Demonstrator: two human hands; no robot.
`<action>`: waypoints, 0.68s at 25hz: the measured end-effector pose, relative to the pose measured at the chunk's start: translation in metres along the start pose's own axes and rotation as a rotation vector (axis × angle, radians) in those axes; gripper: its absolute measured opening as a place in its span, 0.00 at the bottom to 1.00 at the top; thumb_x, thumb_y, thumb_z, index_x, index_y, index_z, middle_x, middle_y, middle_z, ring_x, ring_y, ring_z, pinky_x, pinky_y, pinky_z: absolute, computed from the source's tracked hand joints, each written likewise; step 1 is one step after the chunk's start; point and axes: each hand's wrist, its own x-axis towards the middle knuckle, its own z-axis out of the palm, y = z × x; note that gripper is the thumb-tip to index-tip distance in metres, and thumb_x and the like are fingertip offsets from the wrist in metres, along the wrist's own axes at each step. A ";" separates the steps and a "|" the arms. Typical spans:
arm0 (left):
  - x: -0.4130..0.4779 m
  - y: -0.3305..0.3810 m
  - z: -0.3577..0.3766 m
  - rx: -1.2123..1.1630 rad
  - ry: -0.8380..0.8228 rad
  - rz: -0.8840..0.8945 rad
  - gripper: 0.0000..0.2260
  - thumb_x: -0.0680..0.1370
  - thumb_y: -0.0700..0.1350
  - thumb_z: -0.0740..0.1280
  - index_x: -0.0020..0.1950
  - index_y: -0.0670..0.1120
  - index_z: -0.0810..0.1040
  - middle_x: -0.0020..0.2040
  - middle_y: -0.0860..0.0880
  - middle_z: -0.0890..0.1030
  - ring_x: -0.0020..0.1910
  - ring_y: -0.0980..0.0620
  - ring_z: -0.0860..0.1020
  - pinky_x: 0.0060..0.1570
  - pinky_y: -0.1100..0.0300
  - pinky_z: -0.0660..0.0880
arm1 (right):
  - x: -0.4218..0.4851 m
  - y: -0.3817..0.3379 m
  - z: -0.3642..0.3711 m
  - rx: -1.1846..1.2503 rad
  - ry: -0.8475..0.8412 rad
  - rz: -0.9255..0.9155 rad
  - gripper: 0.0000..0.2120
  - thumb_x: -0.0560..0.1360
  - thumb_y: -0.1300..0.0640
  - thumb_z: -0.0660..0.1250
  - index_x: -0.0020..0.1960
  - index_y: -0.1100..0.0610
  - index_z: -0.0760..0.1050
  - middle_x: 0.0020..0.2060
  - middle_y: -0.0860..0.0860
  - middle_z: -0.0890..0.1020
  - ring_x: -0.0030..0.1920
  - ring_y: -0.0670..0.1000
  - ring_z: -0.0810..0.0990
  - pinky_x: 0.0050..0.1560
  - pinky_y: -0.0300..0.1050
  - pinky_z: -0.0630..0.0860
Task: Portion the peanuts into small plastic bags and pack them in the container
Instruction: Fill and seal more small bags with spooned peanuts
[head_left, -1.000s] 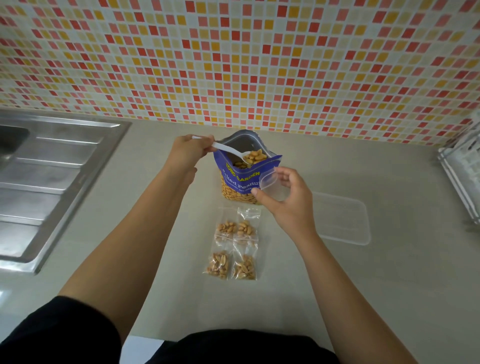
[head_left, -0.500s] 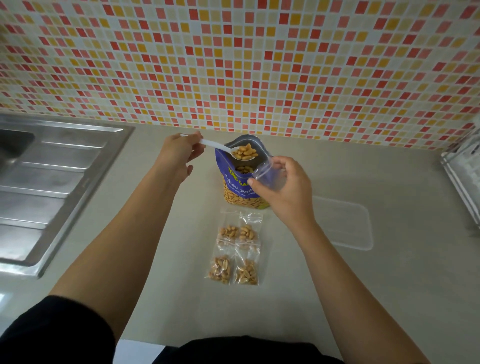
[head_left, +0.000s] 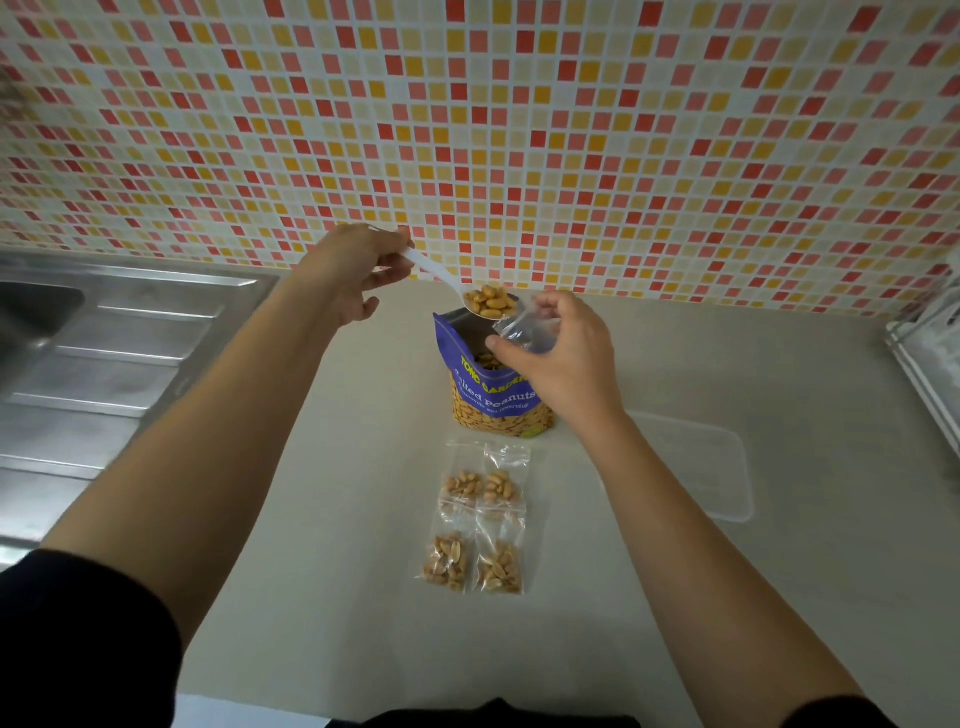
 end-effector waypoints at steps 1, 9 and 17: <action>0.000 0.002 0.001 0.027 -0.004 0.006 0.07 0.76 0.47 0.66 0.38 0.50 0.75 0.43 0.52 0.81 0.46 0.56 0.79 0.54 0.51 0.66 | 0.000 -0.001 0.001 0.005 -0.002 0.002 0.29 0.63 0.42 0.76 0.58 0.53 0.72 0.53 0.47 0.78 0.55 0.51 0.75 0.54 0.50 0.76; -0.021 0.048 0.031 0.423 -0.069 0.298 0.05 0.76 0.46 0.66 0.47 0.45 0.77 0.39 0.51 0.81 0.35 0.60 0.77 0.32 0.68 0.70 | 0.000 -0.009 0.005 0.139 0.041 0.063 0.27 0.63 0.42 0.75 0.57 0.53 0.73 0.51 0.46 0.78 0.54 0.49 0.76 0.54 0.49 0.76; -0.046 0.079 0.025 0.583 0.069 0.679 0.06 0.77 0.47 0.66 0.46 0.46 0.78 0.39 0.52 0.79 0.36 0.59 0.74 0.33 0.70 0.67 | -0.007 -0.015 -0.001 0.394 0.085 0.157 0.23 0.65 0.48 0.76 0.56 0.50 0.72 0.47 0.40 0.77 0.48 0.38 0.75 0.47 0.29 0.73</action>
